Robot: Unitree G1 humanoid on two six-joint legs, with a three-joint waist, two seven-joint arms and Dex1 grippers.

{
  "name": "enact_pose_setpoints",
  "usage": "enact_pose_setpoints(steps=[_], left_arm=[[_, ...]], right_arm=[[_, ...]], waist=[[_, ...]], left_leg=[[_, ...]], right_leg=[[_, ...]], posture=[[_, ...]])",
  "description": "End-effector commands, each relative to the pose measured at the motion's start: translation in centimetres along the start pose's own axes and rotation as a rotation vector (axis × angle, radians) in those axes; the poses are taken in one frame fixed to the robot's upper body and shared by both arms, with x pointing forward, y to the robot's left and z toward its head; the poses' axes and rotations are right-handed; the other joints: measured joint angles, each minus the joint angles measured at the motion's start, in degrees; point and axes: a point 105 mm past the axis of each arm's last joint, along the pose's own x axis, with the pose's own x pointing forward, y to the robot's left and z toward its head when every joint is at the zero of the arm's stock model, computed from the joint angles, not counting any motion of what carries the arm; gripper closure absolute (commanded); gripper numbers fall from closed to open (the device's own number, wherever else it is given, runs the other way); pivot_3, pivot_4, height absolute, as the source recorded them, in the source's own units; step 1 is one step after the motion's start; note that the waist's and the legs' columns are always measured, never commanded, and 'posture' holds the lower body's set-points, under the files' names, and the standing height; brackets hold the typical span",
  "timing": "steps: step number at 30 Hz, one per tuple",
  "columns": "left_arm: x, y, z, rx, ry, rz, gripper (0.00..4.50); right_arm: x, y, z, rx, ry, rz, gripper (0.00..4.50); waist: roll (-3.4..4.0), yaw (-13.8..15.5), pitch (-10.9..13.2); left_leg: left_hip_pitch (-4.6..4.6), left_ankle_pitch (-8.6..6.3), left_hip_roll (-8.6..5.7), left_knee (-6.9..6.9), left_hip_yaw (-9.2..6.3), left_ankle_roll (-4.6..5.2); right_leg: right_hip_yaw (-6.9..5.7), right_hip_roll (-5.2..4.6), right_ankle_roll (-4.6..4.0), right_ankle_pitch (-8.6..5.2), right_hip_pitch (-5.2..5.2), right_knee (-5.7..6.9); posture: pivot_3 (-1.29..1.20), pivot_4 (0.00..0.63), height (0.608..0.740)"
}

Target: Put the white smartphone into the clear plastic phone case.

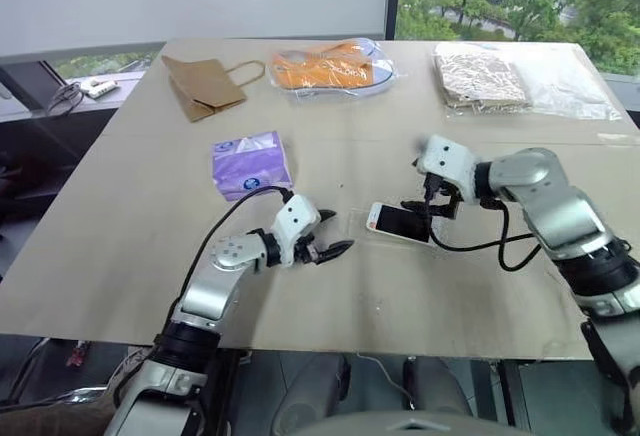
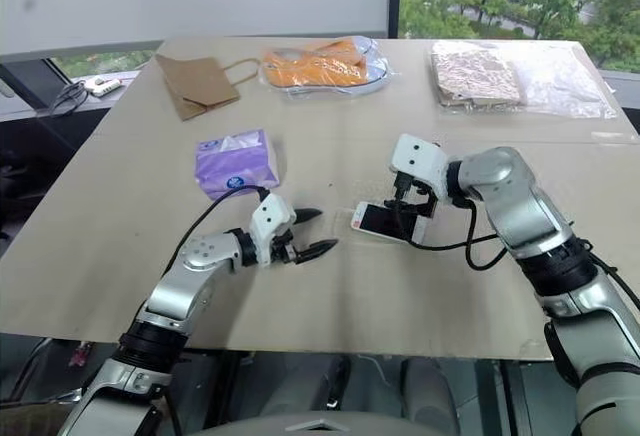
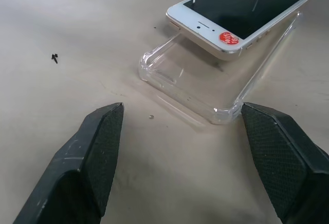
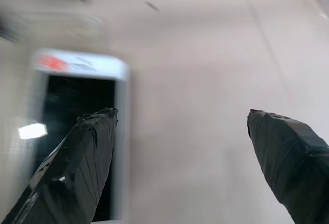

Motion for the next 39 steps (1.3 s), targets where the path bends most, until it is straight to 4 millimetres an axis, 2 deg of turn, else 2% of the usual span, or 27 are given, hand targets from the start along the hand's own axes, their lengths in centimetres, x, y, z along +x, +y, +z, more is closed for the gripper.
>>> enact_pose_setpoints(steps=[1,3,6,9,15,17,20,22,24,27,29,31,34,36,39], left_arm=[[-0.6,1.1,-1.4,-0.016,0.059,0.073,0.76],[-0.6,1.0,-1.4,-0.016,0.059,0.074,0.76],[-0.6,0.9,-1.4,-0.018,0.060,0.075,0.76],[-0.8,0.9,-1.5,-0.021,0.062,0.079,0.76],[-0.9,0.8,-1.5,-0.025,0.063,0.087,0.76],[-0.8,0.7,-1.4,-0.026,0.061,0.087,0.76],[-0.8,0.7,-1.4,-0.027,0.060,0.086,0.76],[-0.8,0.7,-1.3,-0.028,0.058,0.084,0.76],[-0.8,0.7,-1.2,-0.029,0.057,0.081,0.76],[-0.9,0.6,-1.1,-0.048,0.049,0.074,0.76],[-0.9,0.5,-0.8,-0.073,0.025,0.056,0.76],[-1.0,0.5,-0.5,-0.106,0.003,0.045,0.76],[-2.0,0.7,0.0,-0.113,-0.024,-0.002,0.76],[-2.6,0.7,0.1,-0.111,-0.023,-0.033,0.76],[-3.9,0.8,0.3,-0.106,-0.031,-0.092,1.64]], right_arm=[[1.3,-1.2,1.0,-0.090,-0.015,-0.040,0.15],[2.1,-1.2,1.1,-0.097,-0.016,-0.024,0.15],[3.1,0.1,1.6,-0.060,-0.039,0.075,0.15],[2.9,1.2,2.3,-0.062,-0.061,0.155,0.15],[2.5,1.7,2.2,-0.071,-0.060,0.168,0.15],[2.4,1.2,2.2,-0.069,-0.063,0.121,0.15],[1.8,-0.8,2.8,-0.063,-0.092,0.006,0.15],[0.6,-1.3,4.2,-0.005,-0.172,-0.001,0.15],[-0.7,-0.3,5.3,0.054,-0.235,0.069,0.15],[-2.0,2.8,5.8,0.100,-0.271,0.215,0.15],[-1.5,3.8,5.3,0.137,-0.254,0.205,0.15],[-0.8,3.9,4.8,0.149,-0.240,0.151,0.15],[-0.3,4.9,3.7,0.240,-0.226,0.118,0.98],[-0.3,5.0,3.6,0.260,-0.233,0.101,1.89],[-0.7,5.5,3.5,0.268,-0.244,0.117,3.40]], waist=[[0.00,-0.13,0.00],[0.00,-0.10,0.00],[0.00,-0.15,0.00],[0.01,-0.27,0.00],[0.03,-0.62,-0.01],[0.03,-0.69,-0.01],[0.04,-0.76,-0.01],[0.04,-0.74,-0.01],[0.05,-0.75,0.00],[0.05,-0.63,-0.01],[0.06,-0.76,-0.02],[0.07,-0.97,-0.02],[0.07,-1.18,-0.02],[0.07,-1.39,-0.02],[0.07,-1.78,-0.01]], left_leg=[[0.00,0.00,0.01,-0.01,0.00,0.00],[-0.01,0.01,0.01,-0.01,-0.02,-0.01],[-0.01,0.00,0.00,-0.01,-0.02,-0.01],[-0.02,0.00,0.00,-0.02,-0.03,-0.01],[-0.01,0.00,0.00,-0.03,-0.05,0.00],[-0.01,0.00,0.00,-0.03,-0.06,-0.01],[-0.01,0.00,0.00,-0.03,-0.05,-0.01],[-0.01,0.00,0.00,-0.03,-0.05,-0.01],[-0.04,0.00,0.00,-0.04,-0.06,0.00],[-0.05,-0.01,0.00,-0.08,-0.12,0.00],[-0.05,-0.01,0.00,-0.09,-0.12,0.01],[-0.04,-0.02,0.00,-0.08,-0.11,0.02],[-0.05,-0.01,0.01,-0.08,-0.09,0.01],[-0.17,-0.01,0.00,-0.11,-0.08,0.00],[-0.33,-0.01,0.01,-0.16,0.02,0.00]], right_leg=[[0.01,0.02,0.00,0.00,0.00,0.00],[0.00,0.02,0.00,0.00,0.00,0.00],[0.01,0.02,-0.01,0.00,0.00,-0.02],[0.00,0.03,-0.01,0.00,-0.01,-0.02],[-0.01,0.03,-0.01,0.00,-0.01,-0.01],[-0.01,0.03,-0.01,0.00,-0.01,-0.01],[0.00,0.03,-0.01,0.00,-0.01,-0.01],[-0.01,0.03,-0.01,0.00,-0.01,-0.01],[0.00,0.02,-0.01,0.00,-0.03,-0.02],[-0.05,0.01,-0.01,0.00,-0.02,-0.06],[-0.05,0.00,-0.01,0.00,-0.01,-0.08],[-0.03,-0.01,-0.01,0.00,-0.01,-0.05],[-0.02,0.00,-0.01,0.00,-0.04,-0.02],[0.00,0.00,-0.01,0.00,-0.18,-0.03],[0.12,0.00,-0.01,0.00,-0.38,-0.05]], posture=[[0.00,0.150,0.740],[0.00,0.150,0.740],[0.00,0.150,0.740],[0.00,0.150,0.740],[0.00,0.150,0.740],[0.00,0.150,0.740],[0.00,0.150,0.740],[0.00,0.150,0.740],[0.00,0.150,0.740],[0.00,0.150,0.740],[0.00,0.150,0.740],[0.00,0.150,0.740],[0.00,0.150,0.740],[0.00,0.150,0.740],[0.00,0.150,0.740]])
